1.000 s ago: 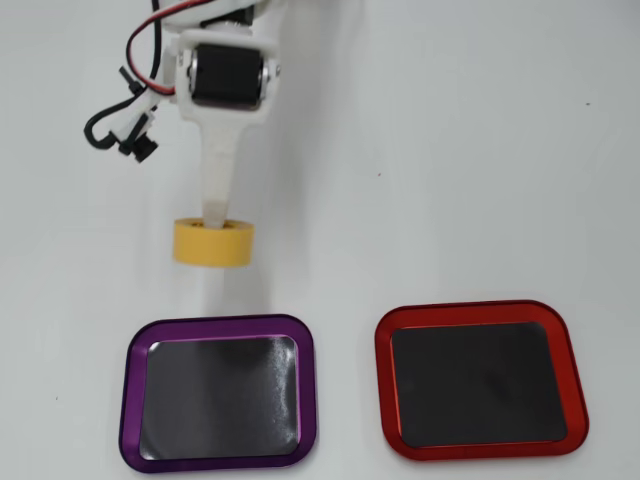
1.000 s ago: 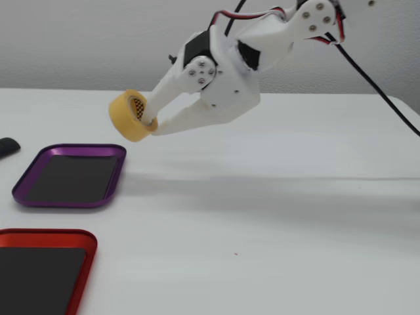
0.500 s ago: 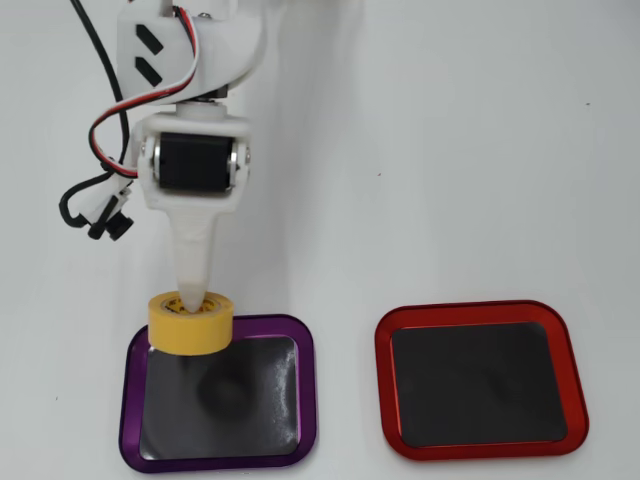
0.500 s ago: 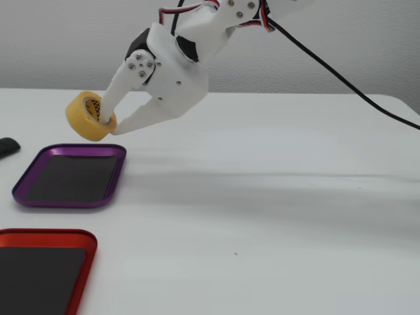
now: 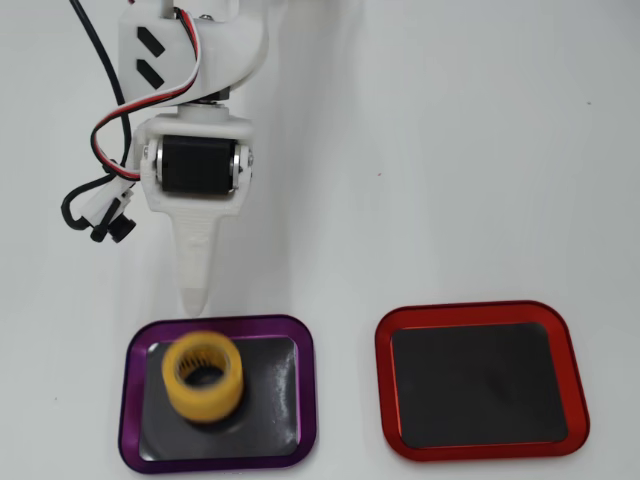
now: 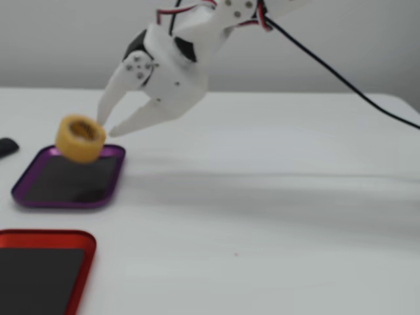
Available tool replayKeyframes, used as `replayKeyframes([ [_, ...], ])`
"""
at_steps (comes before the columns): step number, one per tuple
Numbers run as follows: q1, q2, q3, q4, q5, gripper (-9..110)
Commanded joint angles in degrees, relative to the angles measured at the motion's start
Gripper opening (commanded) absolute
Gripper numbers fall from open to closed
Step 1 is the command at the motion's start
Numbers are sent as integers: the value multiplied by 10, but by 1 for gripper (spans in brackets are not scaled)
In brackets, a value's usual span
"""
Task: Grasp a tape and put it in the right purple dish.
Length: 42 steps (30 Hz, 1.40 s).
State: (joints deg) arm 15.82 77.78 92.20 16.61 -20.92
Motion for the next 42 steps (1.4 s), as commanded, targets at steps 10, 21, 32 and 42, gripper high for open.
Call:
replayKeyframes([
  [10,-1,54,-37,142,4,10],
  [21,-6,337,-27,408,131,18],
  [32,-7,692,226,511,262,18],
  [42,-51,993,571,461,254,18],
])
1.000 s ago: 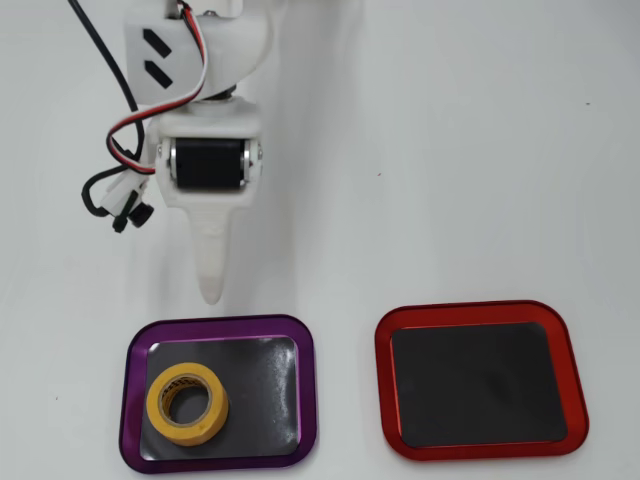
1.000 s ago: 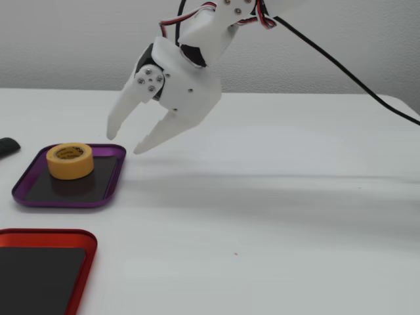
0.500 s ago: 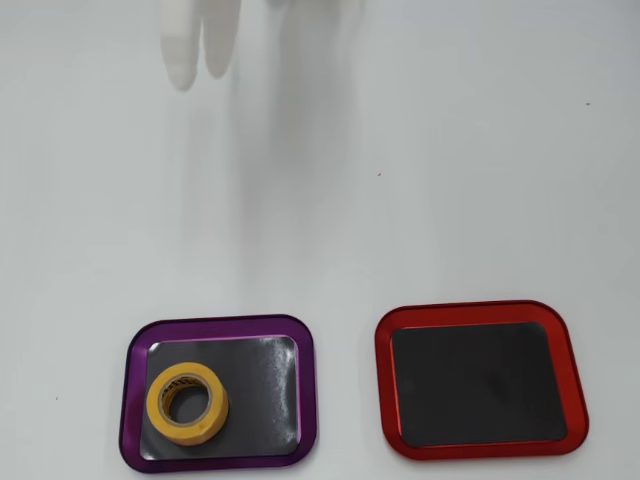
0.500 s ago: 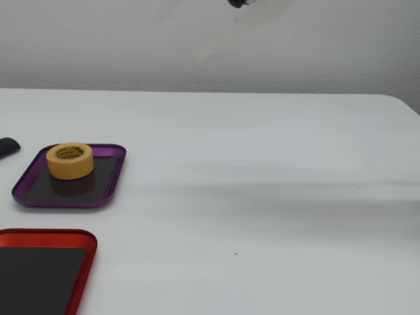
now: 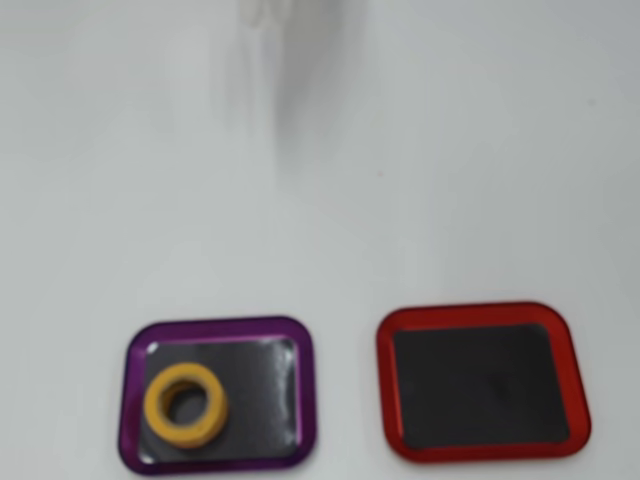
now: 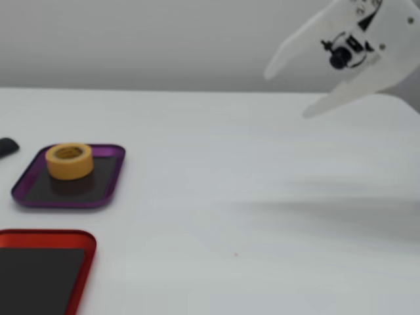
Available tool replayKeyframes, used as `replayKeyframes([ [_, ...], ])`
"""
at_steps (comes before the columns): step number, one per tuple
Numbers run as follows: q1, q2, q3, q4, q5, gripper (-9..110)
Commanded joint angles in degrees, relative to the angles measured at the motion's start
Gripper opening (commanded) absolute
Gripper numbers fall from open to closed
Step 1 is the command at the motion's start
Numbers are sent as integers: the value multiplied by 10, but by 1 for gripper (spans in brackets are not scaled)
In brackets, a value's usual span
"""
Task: Grasp a tape and put it in the right purple dish.
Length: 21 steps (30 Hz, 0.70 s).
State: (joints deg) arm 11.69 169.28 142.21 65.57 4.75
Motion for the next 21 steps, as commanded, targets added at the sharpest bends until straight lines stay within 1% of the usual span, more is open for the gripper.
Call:
replayKeyframes([
  [1,-11,110,98,-34,-3,18],
  [6,-11,255,205,-31,-4,18],
  [8,-11,292,233,-10,-4,18],
  [19,-11,274,254,87,-3,18],
  [21,-11,274,254,90,-4,15],
])
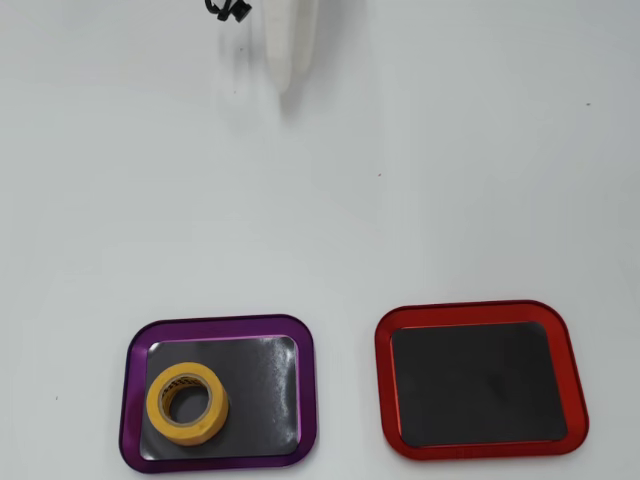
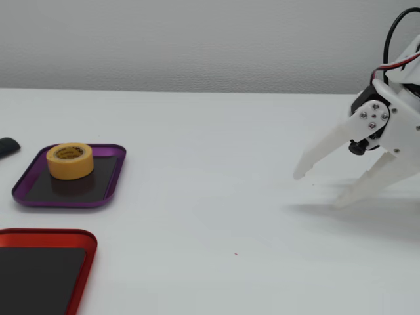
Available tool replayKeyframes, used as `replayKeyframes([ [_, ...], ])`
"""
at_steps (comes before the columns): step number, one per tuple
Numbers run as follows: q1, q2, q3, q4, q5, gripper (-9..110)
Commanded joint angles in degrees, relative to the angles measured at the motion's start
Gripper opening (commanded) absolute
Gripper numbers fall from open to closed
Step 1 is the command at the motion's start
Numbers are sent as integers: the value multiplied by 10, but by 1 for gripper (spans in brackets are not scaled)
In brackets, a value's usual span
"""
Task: Grasp a tape and put it in the right purple dish.
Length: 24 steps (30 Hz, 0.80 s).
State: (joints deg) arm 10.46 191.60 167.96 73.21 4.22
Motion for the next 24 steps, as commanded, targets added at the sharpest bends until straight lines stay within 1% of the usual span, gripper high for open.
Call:
replayKeyframes([
  [1,1,51,-4,14,2,12],
  [4,1,51,2,14,2,-1],
  [14,1,51,54,12,2,-1],
  [20,1,51,58,12,1,-1],
  [24,0,51,58,12,-25,-1],
])
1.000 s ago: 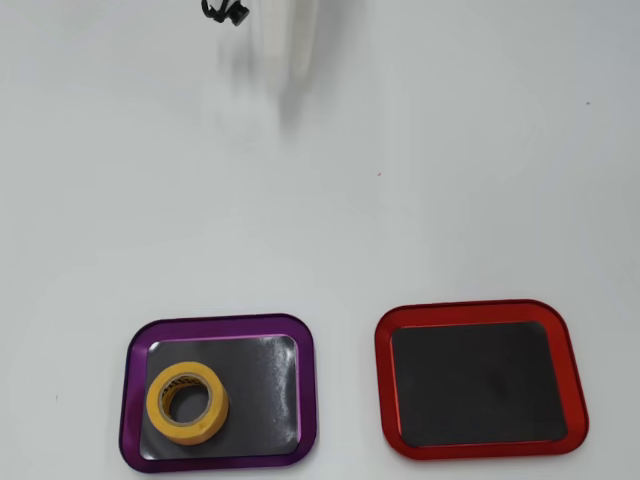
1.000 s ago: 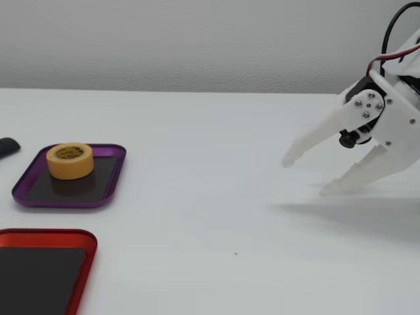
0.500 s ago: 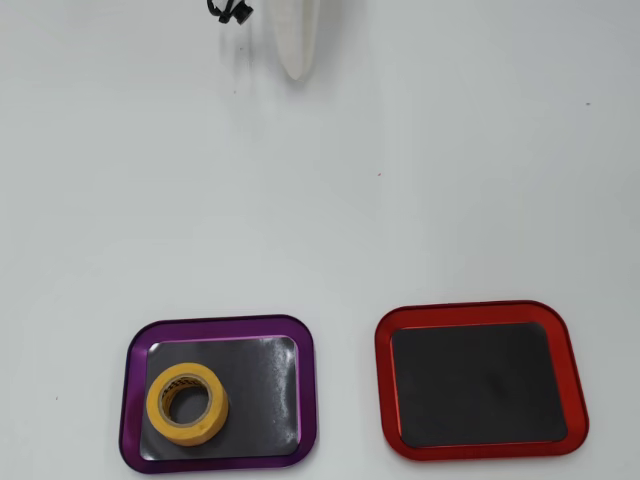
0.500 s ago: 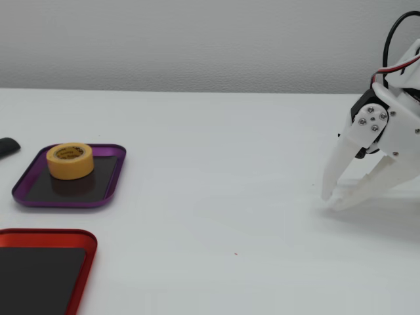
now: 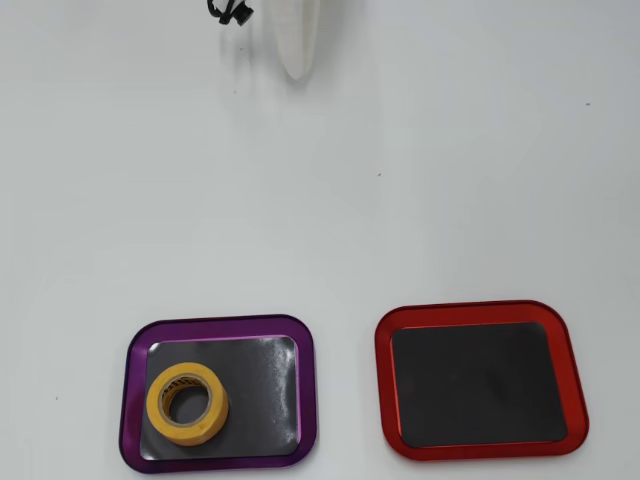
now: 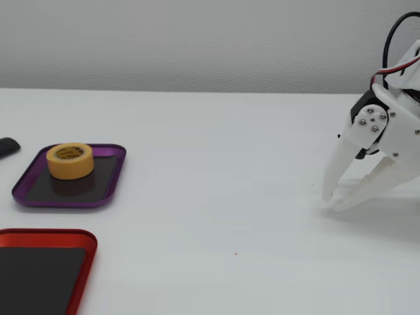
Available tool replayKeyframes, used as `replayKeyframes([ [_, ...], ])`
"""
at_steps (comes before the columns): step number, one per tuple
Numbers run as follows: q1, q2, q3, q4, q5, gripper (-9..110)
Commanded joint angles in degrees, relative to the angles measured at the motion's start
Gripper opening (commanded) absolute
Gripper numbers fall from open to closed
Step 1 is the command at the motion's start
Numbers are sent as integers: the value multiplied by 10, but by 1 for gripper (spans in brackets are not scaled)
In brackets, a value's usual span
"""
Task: Grasp a tape and put it in the right purple dish.
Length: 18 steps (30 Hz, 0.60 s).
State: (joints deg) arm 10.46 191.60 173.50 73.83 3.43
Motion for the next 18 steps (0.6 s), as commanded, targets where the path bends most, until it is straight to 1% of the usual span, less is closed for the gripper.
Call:
replayKeyframes([
  [1,0,51,3,6,-22,-1],
  [18,1,51,3,2,-22,0],
])
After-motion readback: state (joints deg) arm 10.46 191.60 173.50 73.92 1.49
